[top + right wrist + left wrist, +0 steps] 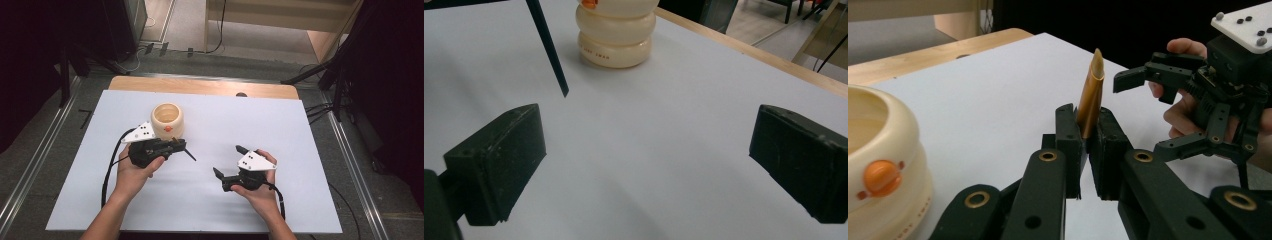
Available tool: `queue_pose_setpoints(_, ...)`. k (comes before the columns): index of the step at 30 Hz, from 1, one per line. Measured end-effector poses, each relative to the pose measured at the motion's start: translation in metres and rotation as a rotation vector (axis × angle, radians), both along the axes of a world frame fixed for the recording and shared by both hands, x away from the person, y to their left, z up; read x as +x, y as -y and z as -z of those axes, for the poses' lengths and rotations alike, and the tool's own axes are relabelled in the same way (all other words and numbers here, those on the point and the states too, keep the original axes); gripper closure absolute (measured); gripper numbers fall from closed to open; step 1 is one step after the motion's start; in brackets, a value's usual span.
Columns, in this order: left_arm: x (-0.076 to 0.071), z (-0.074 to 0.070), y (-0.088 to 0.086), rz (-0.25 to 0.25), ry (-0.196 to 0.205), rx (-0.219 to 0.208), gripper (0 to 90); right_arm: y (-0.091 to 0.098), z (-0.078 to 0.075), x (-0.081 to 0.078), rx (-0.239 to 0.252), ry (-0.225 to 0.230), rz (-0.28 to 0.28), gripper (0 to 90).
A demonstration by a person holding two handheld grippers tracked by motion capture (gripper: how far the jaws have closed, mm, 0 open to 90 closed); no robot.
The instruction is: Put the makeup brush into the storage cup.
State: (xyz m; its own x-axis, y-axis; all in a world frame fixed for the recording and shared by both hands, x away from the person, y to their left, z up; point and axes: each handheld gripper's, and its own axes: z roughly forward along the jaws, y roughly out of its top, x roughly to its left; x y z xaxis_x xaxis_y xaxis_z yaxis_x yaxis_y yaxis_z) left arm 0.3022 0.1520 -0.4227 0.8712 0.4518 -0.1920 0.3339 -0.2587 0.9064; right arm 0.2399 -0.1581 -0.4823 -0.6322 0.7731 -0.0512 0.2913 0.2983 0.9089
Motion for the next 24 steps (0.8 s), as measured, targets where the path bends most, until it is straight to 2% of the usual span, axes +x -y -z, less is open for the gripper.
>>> queue_pose_setpoints(13, 0.004, -0.01, -0.02, -0.077, 0.038, -0.004, 84.8, 0.02, 0.001, -0.001, 0.005, 0.003, 0.048, 0.6)
queue_pose_setpoints(20, 0.007, -0.015, -0.026, -0.115, 0.042, 0.015, 84.8, 0.032, 0.001, -0.002, 0.002, 0.014, 0.071, 0.2)
queue_pose_setpoints(24, 0.012, -0.021, -0.033, -0.141, 0.043, 0.005, 84.8, 0.041, 0.001, -0.003, 0.014, 0.01, 0.087, 0.0)
